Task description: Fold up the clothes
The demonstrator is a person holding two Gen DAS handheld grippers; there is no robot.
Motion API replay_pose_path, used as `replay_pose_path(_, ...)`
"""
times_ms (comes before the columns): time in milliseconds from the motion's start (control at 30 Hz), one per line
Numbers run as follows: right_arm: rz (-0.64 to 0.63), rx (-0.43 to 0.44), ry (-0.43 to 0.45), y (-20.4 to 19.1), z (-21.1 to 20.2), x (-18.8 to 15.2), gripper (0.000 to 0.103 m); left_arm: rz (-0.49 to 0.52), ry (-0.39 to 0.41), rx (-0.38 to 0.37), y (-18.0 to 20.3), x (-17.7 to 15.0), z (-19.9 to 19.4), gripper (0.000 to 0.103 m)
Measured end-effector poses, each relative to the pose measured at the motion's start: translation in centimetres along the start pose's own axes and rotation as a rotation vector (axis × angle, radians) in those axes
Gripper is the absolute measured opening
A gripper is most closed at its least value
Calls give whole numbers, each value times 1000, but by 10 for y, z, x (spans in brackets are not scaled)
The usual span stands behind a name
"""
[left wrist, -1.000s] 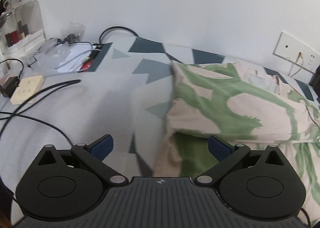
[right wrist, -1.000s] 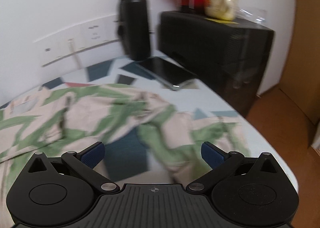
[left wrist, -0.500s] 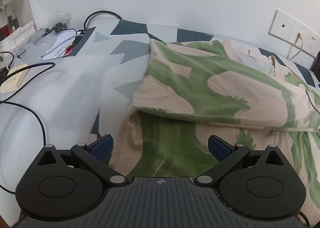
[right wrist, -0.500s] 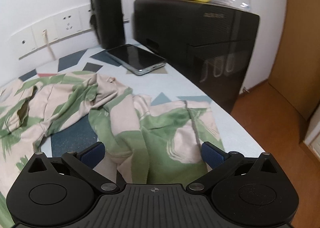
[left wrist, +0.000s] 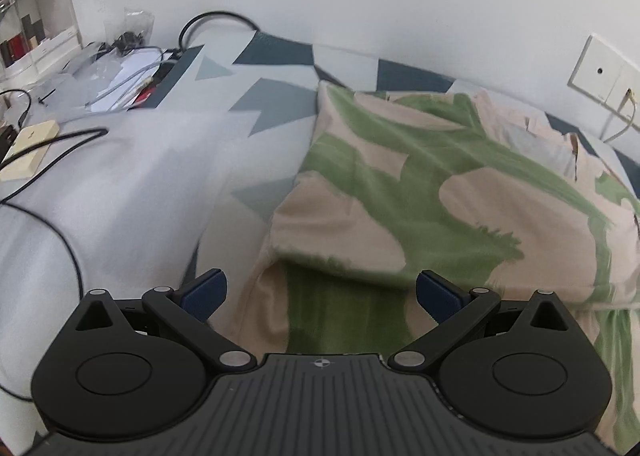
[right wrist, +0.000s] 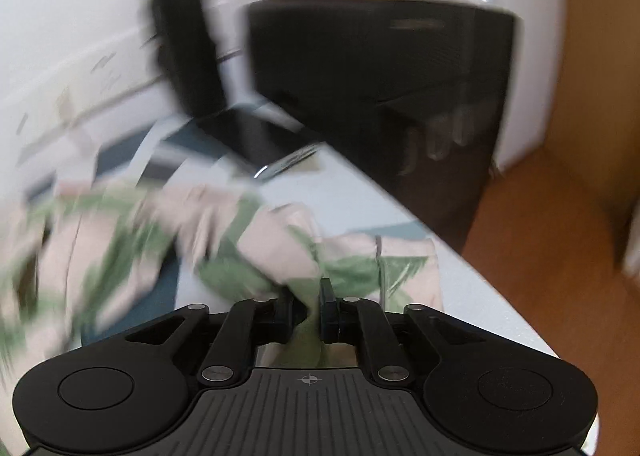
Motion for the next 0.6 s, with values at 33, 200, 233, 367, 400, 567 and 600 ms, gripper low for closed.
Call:
replay_pose_path(33, 31, -5, 35, 3, -2, 10, 10, 5, 7, -8, 2, 3, 1, 103)
replay_pose_path(200, 77, 59, 103, -14, -13, 41, 9, 37, 47, -41, 10, 20, 7, 103)
replay_pose_path(233, 81, 77, 111, -19, -15, 46, 9, 40, 56, -44, 9, 23, 9, 103)
replay_pose_path(367, 97, 146, 143, -39, -24, 66, 9, 42, 79, -56, 1, 35, 19, 103)
replay_pose_path(400, 97, 169, 130, -51, -24, 66, 9, 43, 81, -61, -2, 37, 21, 103)
replay_pose_path(567, 34, 290, 74, -128, -28, 53, 9, 57, 78, -109, -17, 31, 21, 103)
replay_pose_path(600, 5, 320, 62, -147, -29, 49, 9, 58, 76, -120, -20, 28, 19, 103)
Point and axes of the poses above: each gripper's, at about its wrist camera, not at the fingertips, and z roughly the way its jaws point, y to its right, x to its top, the point moved 3 cm from there along z, roughly the way its jaws point, and after that the axes turned 5 degrees about y, right-handed, at the moved point
